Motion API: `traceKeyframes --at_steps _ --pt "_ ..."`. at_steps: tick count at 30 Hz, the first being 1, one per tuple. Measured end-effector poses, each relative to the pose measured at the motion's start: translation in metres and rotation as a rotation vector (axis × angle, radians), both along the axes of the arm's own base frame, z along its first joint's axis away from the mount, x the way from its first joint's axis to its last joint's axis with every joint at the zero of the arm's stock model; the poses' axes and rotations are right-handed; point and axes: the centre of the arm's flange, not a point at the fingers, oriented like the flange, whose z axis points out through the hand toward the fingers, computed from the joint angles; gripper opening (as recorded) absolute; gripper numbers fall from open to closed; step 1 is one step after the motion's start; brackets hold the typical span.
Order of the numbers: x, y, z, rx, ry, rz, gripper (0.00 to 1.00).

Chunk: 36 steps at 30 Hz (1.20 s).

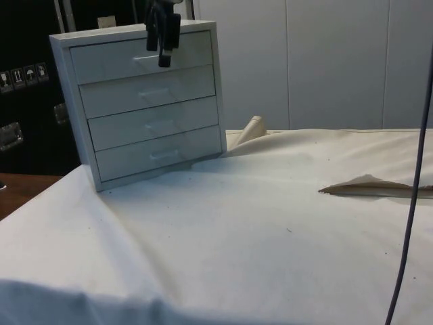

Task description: Open the drawer, then close it.

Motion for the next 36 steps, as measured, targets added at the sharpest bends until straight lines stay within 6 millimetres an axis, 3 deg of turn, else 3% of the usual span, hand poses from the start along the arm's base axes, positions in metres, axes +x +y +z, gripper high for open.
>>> traceKeyframes --at_steps 36 --pt "0.036 0.001 -0.008 -0.207 0.086 -0.004 1.0"
